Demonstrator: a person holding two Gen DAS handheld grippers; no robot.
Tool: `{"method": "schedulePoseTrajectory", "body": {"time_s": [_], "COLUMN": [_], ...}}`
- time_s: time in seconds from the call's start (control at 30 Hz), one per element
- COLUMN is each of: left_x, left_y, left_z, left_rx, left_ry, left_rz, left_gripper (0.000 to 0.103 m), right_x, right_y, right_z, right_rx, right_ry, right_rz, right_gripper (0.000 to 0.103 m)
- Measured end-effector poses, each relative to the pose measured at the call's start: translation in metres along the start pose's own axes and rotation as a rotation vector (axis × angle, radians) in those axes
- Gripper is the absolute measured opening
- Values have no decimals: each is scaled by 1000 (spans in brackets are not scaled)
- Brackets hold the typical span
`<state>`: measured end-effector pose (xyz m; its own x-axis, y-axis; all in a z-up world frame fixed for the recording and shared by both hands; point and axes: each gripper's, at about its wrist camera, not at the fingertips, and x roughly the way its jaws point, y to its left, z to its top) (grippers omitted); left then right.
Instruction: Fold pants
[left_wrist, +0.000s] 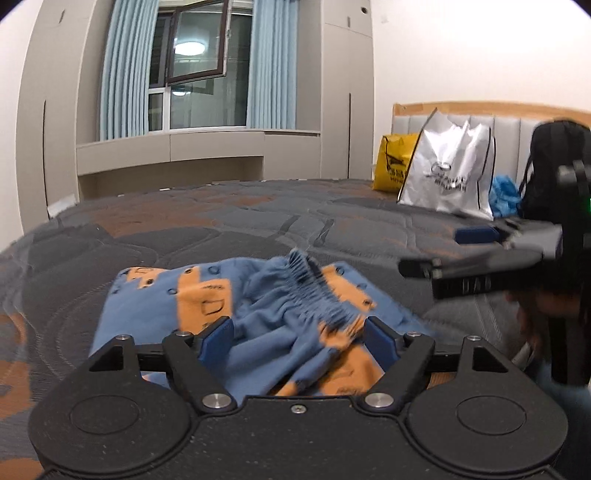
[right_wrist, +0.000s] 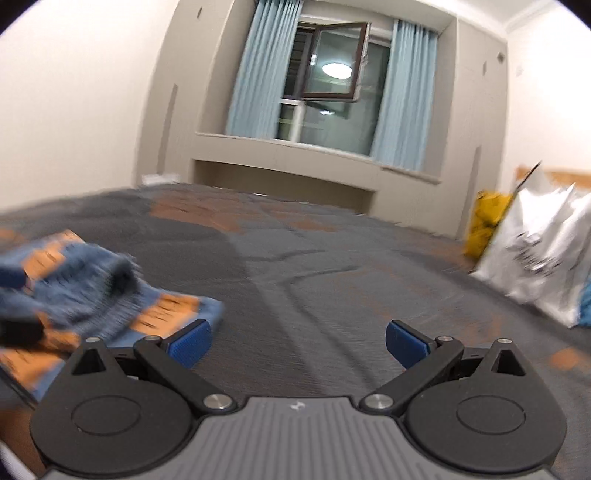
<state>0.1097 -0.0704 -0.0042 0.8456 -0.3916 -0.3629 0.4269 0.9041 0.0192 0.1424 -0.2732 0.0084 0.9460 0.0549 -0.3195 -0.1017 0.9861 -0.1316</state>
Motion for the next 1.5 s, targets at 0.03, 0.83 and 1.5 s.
{"method": "schedulePoseTrajectory", "body": {"time_s": [0.03, 0.83, 1.5], "left_x": [-3, -18, -33], "left_y": [1, -12, -4], "left_z": [-1, -8, 7], "left_rx": [13, 204, 73], "left_ry": [1, 32, -7], "left_rz": [2, 13, -61], "left_gripper": [80, 45, 3], "right_x": [1, 36, 30], "right_y": [-1, 31, 16], "right_z": [2, 30, 25], "right_rx": [24, 257, 437], "right_ry": [4, 113, 88], "right_rz": [42, 505, 546], "right_gripper": [103, 76, 10]}}
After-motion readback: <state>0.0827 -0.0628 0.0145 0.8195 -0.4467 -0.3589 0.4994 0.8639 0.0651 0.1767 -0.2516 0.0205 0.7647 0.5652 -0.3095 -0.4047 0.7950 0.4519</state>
